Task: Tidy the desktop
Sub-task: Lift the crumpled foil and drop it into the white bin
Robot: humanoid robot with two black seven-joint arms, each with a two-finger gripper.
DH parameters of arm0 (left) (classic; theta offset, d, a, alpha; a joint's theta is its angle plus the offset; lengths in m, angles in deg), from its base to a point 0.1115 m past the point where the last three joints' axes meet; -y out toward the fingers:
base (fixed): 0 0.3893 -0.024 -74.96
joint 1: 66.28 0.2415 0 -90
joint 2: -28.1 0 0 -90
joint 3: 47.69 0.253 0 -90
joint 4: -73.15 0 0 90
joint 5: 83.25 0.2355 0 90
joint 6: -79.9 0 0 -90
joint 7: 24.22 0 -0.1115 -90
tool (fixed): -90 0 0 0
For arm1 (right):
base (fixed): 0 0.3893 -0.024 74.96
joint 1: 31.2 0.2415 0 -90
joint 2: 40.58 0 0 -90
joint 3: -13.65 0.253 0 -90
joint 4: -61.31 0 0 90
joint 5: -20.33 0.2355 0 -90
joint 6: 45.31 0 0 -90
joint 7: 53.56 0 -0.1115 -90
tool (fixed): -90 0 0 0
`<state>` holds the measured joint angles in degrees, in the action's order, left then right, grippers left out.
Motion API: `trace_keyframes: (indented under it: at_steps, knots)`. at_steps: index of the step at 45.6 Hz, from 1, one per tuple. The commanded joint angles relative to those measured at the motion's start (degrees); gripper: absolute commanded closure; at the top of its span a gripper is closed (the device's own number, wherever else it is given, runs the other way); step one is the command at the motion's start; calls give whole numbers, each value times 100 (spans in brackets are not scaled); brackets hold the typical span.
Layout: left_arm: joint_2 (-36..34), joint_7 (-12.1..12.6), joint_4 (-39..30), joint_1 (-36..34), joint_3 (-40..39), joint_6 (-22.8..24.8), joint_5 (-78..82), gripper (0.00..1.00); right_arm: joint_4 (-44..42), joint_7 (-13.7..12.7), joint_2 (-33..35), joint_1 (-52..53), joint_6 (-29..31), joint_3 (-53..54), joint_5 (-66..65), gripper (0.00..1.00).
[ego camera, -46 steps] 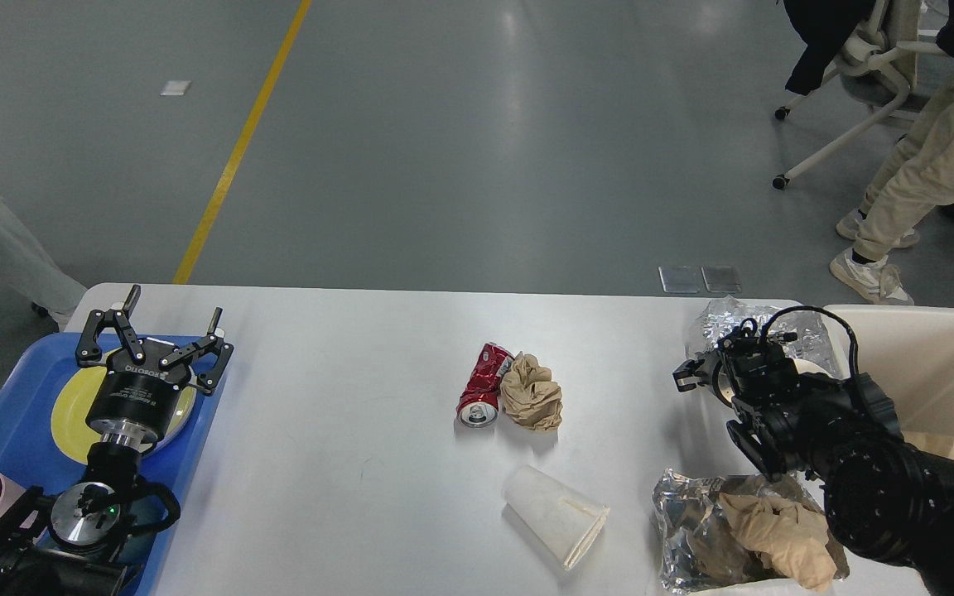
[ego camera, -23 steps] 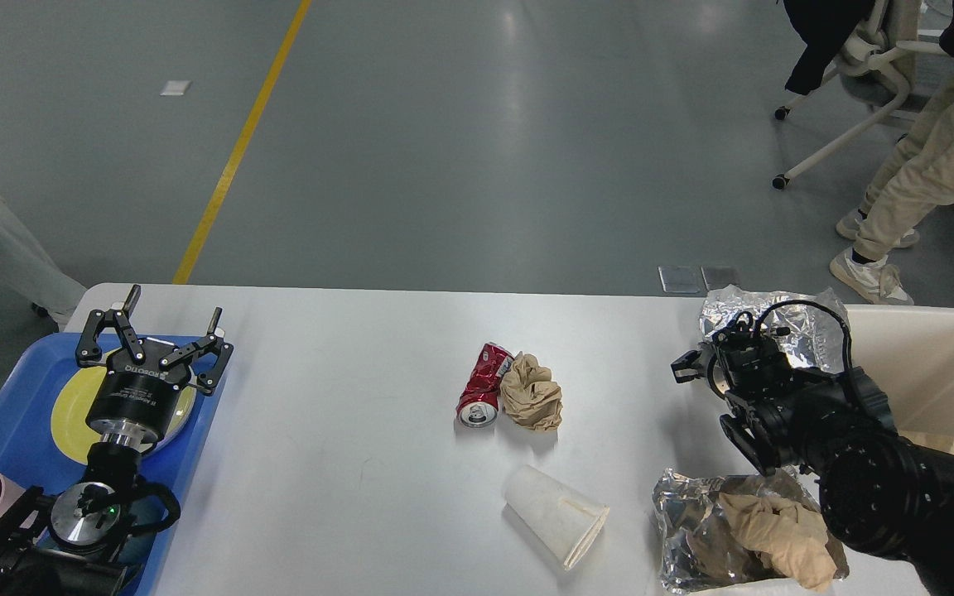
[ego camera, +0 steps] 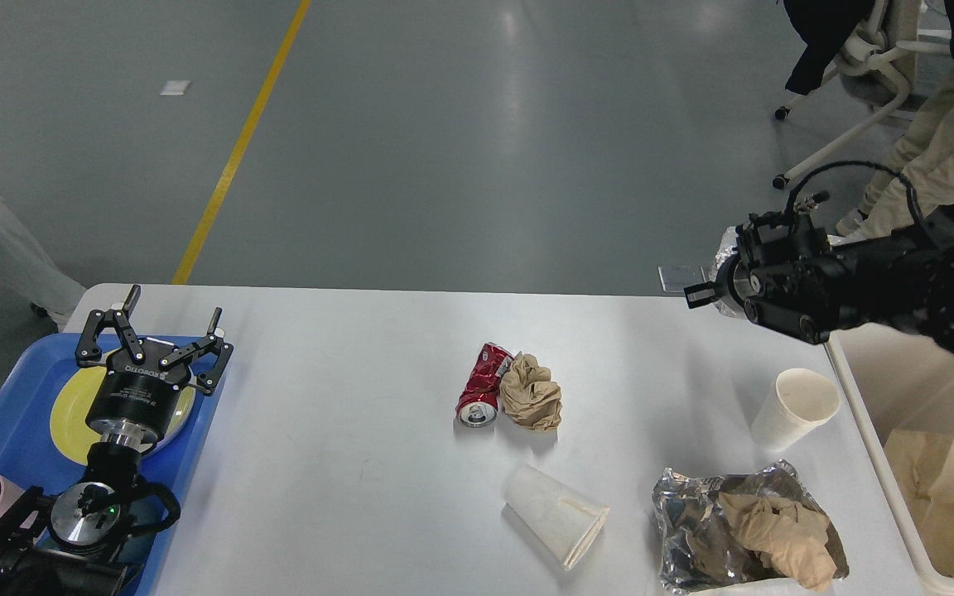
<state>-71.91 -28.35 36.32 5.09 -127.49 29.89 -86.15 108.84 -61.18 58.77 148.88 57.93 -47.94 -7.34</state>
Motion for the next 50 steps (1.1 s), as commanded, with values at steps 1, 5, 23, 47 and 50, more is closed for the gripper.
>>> trace_keyframes:
  at_steps: [1,5,23,47,50]
  knots:
    - [0,0,0,0,0,0,0,3,783,6,181,1062,697,-397,621,100]
    - [0,0,0,0,0,0,0,4,1301,7,375,1730,1127,-625,1025,100]
    - [0,0,0,0,0,0,0,3,4149,-2,1060,4377,1480,-1795,1580,100]
    - [0,0,0,0,0,0,0,3,3081,15,3125,1893,-207,-1972,947,100]
    - [0,0,0,0,0,0,0,3,2456,15,3354,1093,-295,-1594,930,100]
